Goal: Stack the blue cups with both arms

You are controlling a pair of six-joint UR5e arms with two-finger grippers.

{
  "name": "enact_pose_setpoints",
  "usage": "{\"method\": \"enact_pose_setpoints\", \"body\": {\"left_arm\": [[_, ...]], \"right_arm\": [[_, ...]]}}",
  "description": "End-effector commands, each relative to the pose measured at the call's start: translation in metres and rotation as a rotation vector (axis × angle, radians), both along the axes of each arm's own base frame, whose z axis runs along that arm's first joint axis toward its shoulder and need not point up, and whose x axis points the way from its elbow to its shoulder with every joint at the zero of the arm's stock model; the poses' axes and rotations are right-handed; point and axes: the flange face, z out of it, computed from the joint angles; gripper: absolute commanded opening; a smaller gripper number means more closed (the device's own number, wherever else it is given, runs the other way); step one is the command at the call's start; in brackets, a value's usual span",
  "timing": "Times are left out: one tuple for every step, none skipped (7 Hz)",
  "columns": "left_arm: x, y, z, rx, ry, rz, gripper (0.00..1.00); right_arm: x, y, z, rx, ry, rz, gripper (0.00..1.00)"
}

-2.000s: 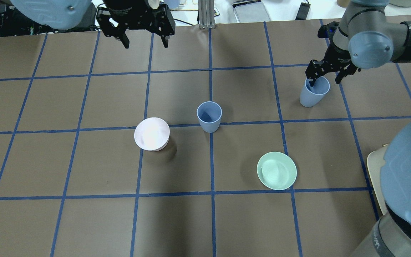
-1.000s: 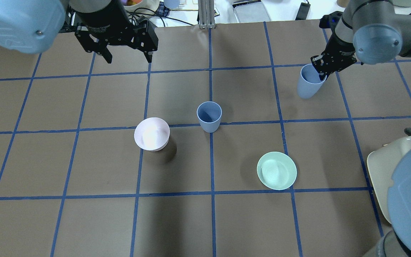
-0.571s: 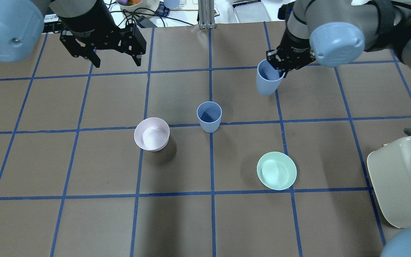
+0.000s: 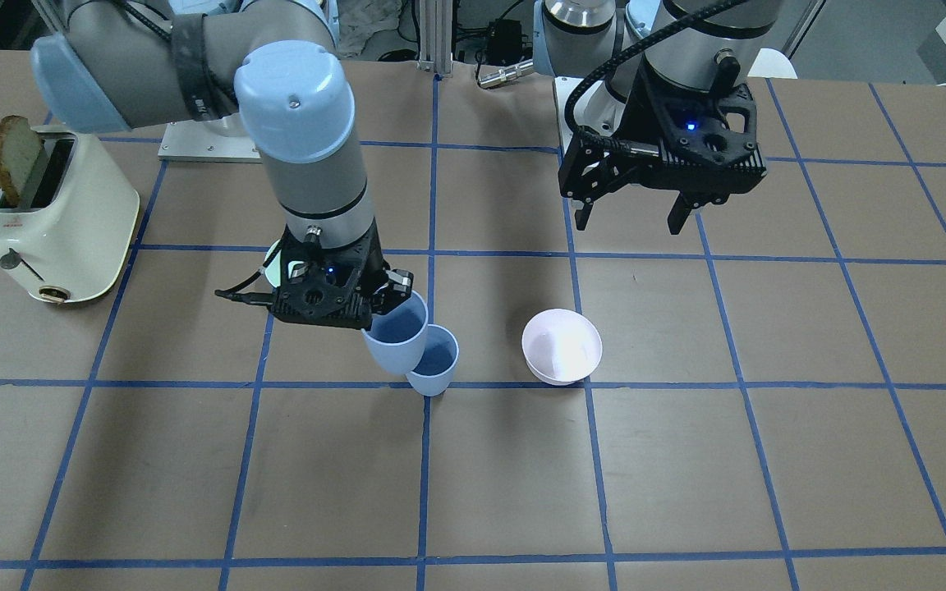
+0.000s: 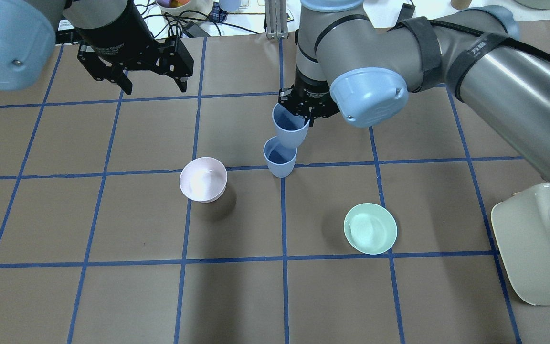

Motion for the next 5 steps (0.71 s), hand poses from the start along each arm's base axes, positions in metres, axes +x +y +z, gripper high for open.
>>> {"method": "enact_pose_setpoints", "body": {"left_arm": [[0.001, 0.001, 0.0, 0.004, 0.0, 0.002, 1.0], [0.001, 0.001, -0.002, 0.009, -0.002, 0.002, 1.0], [0.001, 0.003, -0.004, 0.009, 0.001, 0.002, 1.0], [0.002, 0.004, -0.002, 0.004, -0.006, 0.002, 1.0], [0.002, 0.005, -0.002, 0.003, -0.002, 0.003, 1.0]], "right_arm": [[0.018, 0.009, -0.008, 0.011, 0.003, -0.005, 0.0], [0.019, 0.008, -0.009, 0.009, 0.004, -0.006, 0.0], [0.018, 0.008, -0.014, 0.017, 0.008, -0.004, 0.0], [0.019, 0.0, -0.023, 0.024, 0.011, -0.006, 0.0], [0.02, -0.002, -0.03, 0.022, 0.008, -0.01, 0.0]]}}
